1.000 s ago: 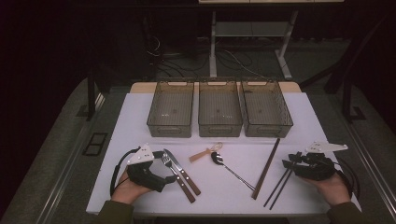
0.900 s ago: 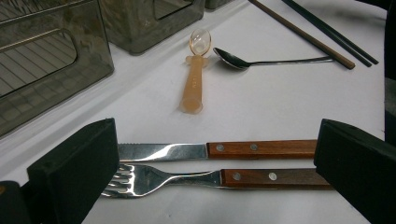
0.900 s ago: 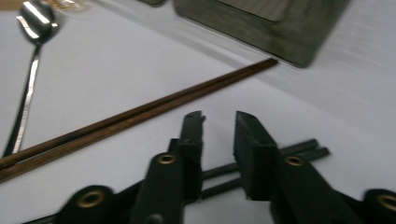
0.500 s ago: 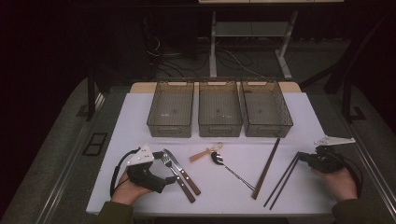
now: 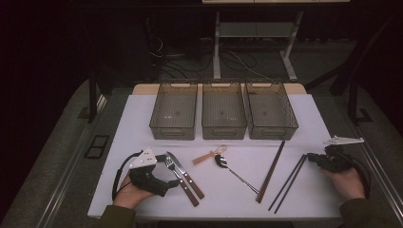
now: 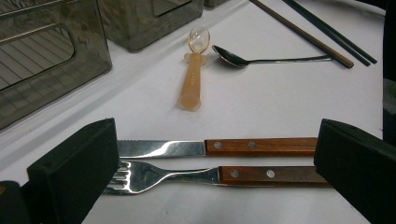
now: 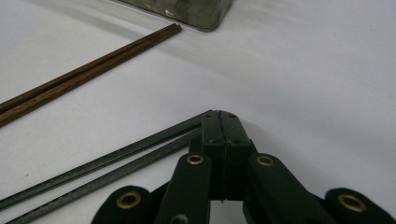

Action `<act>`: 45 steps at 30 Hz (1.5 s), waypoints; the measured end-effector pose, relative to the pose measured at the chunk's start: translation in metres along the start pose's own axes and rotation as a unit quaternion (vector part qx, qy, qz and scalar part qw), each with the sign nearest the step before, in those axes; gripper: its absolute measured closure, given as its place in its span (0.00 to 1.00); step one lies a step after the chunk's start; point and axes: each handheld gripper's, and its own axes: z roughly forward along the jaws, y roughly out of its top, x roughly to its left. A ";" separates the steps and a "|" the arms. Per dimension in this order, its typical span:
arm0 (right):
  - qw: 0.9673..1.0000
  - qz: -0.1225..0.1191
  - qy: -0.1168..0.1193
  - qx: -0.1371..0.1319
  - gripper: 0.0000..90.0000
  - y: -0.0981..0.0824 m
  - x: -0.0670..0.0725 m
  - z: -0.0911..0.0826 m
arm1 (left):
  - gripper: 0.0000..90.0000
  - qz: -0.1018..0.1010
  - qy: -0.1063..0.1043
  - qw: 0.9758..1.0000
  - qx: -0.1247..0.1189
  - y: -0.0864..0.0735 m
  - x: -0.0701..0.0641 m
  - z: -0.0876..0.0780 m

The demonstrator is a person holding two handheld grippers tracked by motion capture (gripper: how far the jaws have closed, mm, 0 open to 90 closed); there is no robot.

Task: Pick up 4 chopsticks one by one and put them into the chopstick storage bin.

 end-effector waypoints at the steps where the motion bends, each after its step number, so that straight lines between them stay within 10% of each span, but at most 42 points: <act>1: 1.000 0.000 0.000 0.000 1.00 0.000 0.000 0.000 | 0.00 0.000 0.000 1.000 -0.001 0.000 0.000 0.000; 45: 0.999 -0.040 0.009 0.020 1.00 0.024 0.020 0.026 | 0.00 0.001 0.001 1.000 -0.001 0.000 0.000 -0.001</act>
